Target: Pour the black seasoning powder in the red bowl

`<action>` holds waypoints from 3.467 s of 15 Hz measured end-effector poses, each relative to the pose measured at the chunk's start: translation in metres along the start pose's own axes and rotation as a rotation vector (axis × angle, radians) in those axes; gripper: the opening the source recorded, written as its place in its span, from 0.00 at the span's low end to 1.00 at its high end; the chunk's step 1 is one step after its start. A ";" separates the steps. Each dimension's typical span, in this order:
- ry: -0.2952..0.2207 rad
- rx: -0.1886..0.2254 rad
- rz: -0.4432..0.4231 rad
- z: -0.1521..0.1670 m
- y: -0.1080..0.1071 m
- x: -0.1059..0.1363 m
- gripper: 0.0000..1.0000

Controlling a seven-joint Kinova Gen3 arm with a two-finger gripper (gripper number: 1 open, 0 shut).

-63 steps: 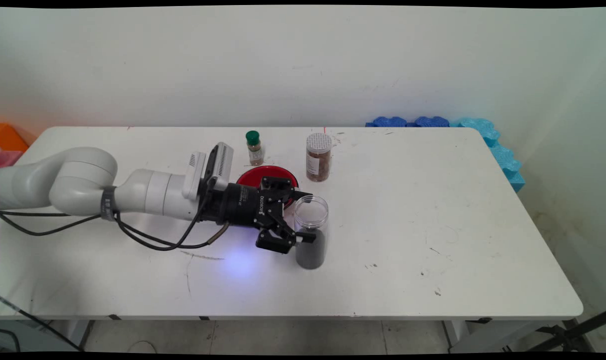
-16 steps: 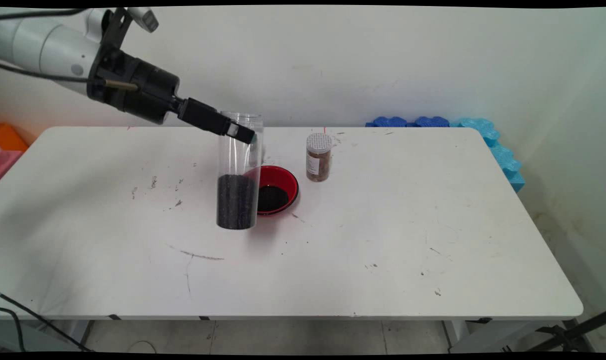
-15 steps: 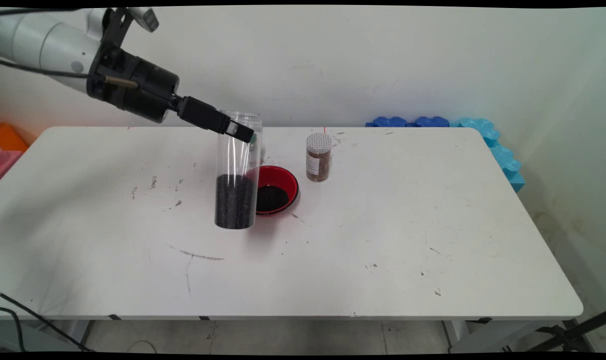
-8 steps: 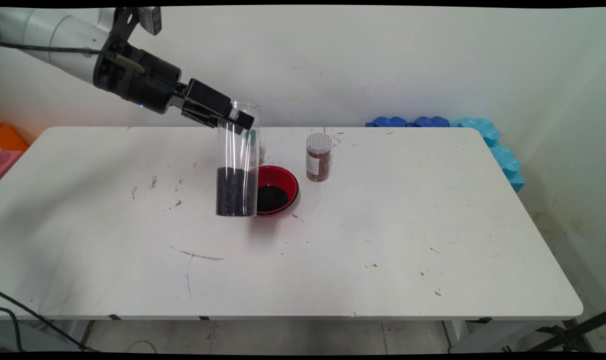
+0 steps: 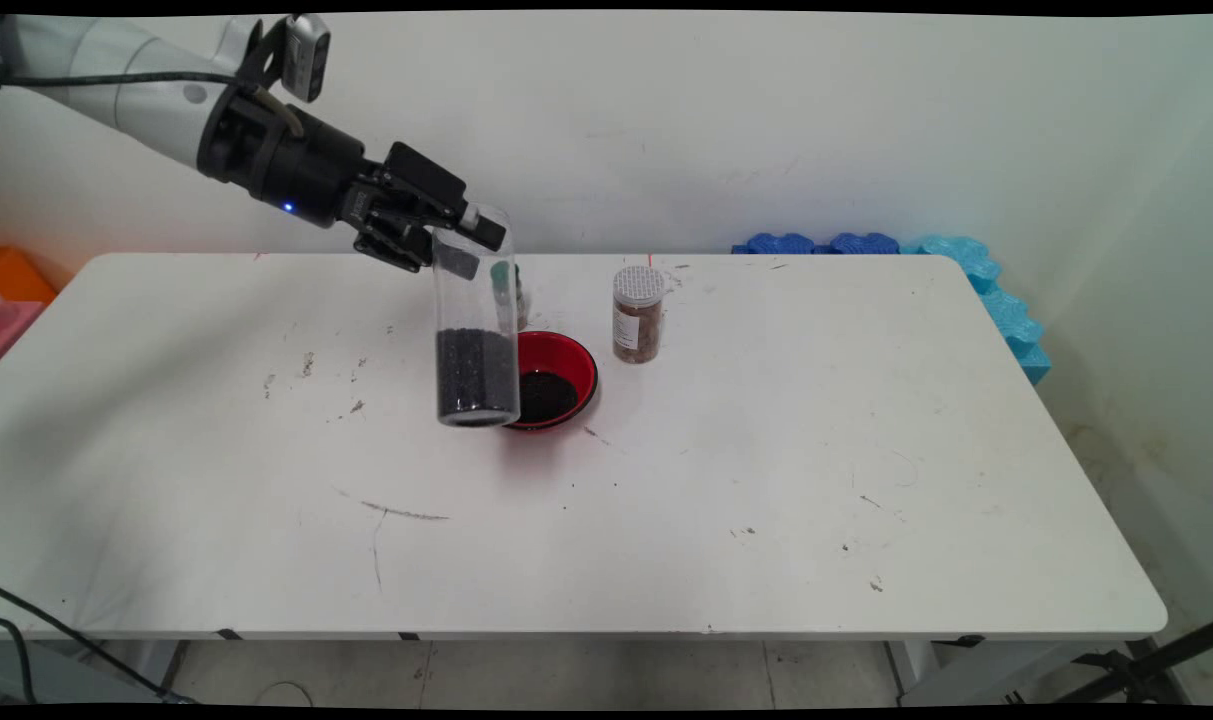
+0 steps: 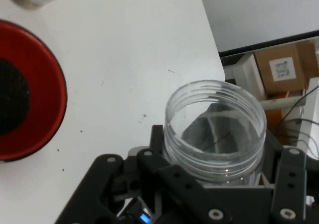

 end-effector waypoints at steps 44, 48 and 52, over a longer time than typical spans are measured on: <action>-0.095 -0.074 -0.851 0.036 -0.064 0.007 0.00; -0.098 -0.078 -0.903 0.040 -0.067 0.005 0.00; -0.100 -0.085 -0.943 0.046 -0.068 0.003 0.00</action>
